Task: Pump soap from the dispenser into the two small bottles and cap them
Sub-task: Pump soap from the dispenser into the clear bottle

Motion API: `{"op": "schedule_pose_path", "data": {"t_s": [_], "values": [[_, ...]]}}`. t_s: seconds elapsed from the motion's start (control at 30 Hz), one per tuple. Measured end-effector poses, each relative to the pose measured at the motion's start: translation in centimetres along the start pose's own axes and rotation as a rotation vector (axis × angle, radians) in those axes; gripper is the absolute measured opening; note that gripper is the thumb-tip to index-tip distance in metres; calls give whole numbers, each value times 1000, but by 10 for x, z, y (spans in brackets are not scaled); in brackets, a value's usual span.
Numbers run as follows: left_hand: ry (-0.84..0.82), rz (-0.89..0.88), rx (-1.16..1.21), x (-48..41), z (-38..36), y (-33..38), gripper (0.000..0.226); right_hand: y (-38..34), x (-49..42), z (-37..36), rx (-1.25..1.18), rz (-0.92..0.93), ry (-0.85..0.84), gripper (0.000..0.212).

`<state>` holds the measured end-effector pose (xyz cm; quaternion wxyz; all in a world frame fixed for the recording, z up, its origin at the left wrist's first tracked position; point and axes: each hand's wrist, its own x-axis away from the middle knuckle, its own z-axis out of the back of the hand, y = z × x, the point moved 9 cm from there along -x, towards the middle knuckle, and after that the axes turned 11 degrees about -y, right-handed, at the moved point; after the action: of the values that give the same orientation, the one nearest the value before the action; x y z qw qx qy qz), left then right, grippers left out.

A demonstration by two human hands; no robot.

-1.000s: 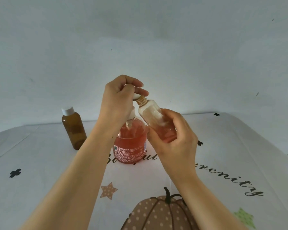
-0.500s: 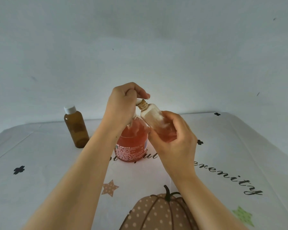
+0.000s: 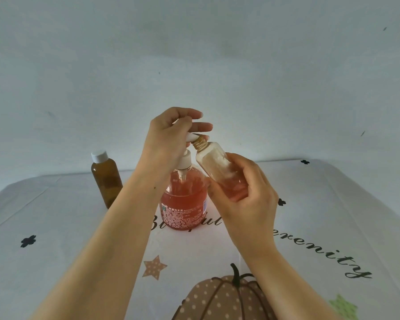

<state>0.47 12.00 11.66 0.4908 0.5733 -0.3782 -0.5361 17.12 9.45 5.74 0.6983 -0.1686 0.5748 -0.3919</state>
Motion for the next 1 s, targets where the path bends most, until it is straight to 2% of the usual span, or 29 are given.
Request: {"op": "schedule_pose_path", "data": {"t_s": [0.2,0.37,0.47,0.77,1.0], "values": [[-20,2,-58,-1,-5,-4,41,3,1,-2,18,-12,-9,45],[-58,-10,-269,-6,-6,-8,43,11,4,-6,25,-60,-38,42],[-48,-20,-292,-2,-7,-6,41,12,5,-7,27,-70,-49,42],[46,-43,-63,-2,4,2,26,5,3,-6,-51,-61,-58,58],[23,-32,-38,-5,3,-1,25,7,3,-6,-58,-33,-48,45]]}}
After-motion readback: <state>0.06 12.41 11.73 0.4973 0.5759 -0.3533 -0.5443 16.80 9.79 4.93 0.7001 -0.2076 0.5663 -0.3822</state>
